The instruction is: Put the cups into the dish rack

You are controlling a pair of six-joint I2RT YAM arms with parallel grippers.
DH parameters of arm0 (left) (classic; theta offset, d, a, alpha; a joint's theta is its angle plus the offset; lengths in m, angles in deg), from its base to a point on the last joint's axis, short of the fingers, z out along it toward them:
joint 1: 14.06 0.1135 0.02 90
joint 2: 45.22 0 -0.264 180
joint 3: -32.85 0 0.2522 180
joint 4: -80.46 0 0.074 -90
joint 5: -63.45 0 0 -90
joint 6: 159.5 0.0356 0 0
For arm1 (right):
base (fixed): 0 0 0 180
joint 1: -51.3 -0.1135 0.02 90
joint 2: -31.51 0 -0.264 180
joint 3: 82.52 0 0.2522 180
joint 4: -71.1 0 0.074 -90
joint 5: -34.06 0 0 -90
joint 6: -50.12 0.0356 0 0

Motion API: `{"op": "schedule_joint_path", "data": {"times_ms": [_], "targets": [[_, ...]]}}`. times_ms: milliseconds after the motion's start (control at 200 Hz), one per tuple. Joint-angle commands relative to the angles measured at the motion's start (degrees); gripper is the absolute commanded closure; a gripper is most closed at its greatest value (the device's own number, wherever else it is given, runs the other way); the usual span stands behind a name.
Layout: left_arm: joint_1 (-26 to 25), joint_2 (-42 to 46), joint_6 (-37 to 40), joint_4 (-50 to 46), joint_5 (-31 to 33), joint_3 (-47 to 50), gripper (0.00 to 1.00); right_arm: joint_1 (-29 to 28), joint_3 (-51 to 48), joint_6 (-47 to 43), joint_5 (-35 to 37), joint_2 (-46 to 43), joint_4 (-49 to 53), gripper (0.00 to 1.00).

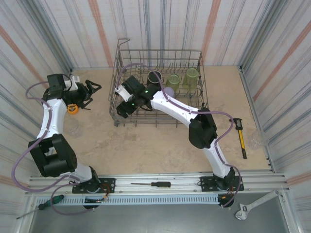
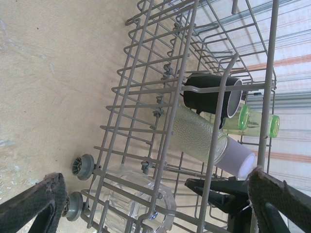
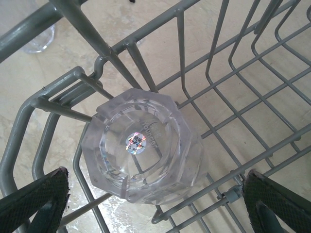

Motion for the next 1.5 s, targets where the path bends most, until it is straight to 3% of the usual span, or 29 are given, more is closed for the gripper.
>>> {"op": "schedule_joint_path", "data": {"times_ms": [0, 346, 817, 1217, 1493], "targets": [[0.52, 0.61, 0.26, -0.15, -0.76, 0.44, 0.01, 0.22, -0.57, 2.26, -0.59, -4.92, -4.15, 0.03], [0.67, 0.92, 0.15, -0.23, -0.68, 0.36, 0.01, 2.24, -12.38, 6.56, -2.13, -13.05, -13.1, 0.01], [0.77, 1.06, 0.78, -1.61, 2.06, -0.1, 0.01, 2.33, -22.21, 9.76, 0.03, -21.3, -16.19, 0.01], [0.77, 0.4, 2.06, -5.69, 11.46, -1.53, 0.01, 3.15, -33.25, 12.51, 1.37, -30.99, -19.54, 0.01], [0.76, 0.4, 3.6, -9.12, 22.13, -2.62, 0.01, 5.62, -42.32, 13.37, 0.09, -39.53, -21.34, 0.01]]}}
